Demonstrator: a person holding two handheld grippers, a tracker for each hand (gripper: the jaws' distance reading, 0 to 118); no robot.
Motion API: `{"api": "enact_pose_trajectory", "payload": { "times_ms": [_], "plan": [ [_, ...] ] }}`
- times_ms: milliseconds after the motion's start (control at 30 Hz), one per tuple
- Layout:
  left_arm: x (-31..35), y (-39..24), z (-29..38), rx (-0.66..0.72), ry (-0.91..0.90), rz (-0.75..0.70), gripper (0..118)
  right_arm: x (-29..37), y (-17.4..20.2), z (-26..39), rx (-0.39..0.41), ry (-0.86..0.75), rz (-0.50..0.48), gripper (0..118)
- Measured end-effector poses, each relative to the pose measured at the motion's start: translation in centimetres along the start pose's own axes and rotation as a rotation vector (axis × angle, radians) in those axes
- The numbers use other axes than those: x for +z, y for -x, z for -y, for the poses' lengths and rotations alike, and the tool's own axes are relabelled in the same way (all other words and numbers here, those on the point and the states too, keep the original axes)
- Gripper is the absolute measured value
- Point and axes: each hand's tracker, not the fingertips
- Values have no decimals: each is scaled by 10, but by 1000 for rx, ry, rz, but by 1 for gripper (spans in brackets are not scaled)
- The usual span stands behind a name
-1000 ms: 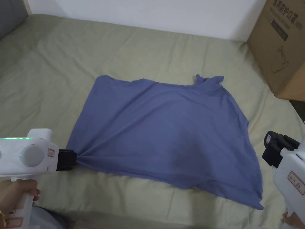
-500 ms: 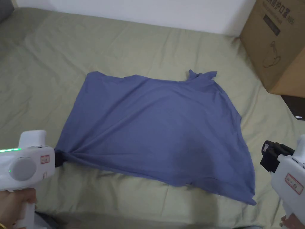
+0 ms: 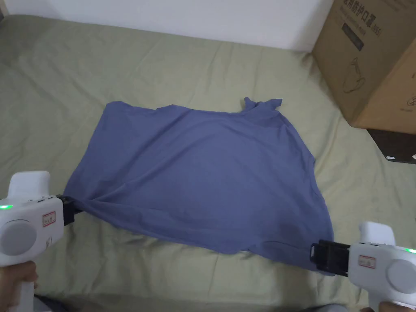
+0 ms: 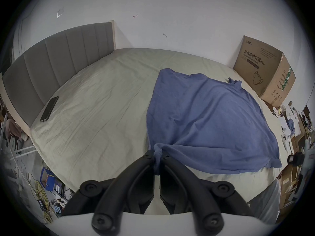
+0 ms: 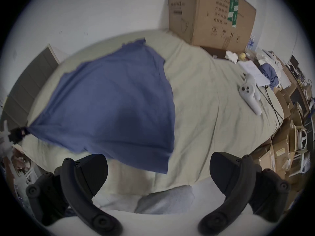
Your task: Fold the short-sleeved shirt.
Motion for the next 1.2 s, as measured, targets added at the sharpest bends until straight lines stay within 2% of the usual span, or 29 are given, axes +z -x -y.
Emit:
{"api": "enact_pose_trajectory", "payload": {
  "times_ms": [67,100,167,300,367,567,733,867,1000,1200],
  "plan": [
    [0,0,2,10,1,1,3,-20,-3,4,-16,63,4,113],
    [0,-1,2,15,2,1,3,-26,-3,6,-34,68,-12,104],
    [1,-1,4,18,7,-4,3,-37,-5,10,-59,84,-35,65],
    [-1,-2,5,14,19,-15,3,-48,-10,13,-124,91,-85,6],
    [-1,-2,5,15,24,-20,3,-39,-16,10,-187,55,-118,3],
    [5,4,-10,70,27,11,3,6,-33,-23,-148,-27,-187,3],
    [2,9,-42,198,-2,54,3,35,-21,-75,-134,-121,-198,3],
    [-19,7,-71,208,-19,44,3,18,-7,-117,-130,-146,-165,3],
    [-53,1,-105,203,1,33,3,-17,1,-160,-190,-132,-159,3],
    [-114,-11,-142,167,49,14,3,-72,15,-209,-214,-72,-111,3]
  ]
}}
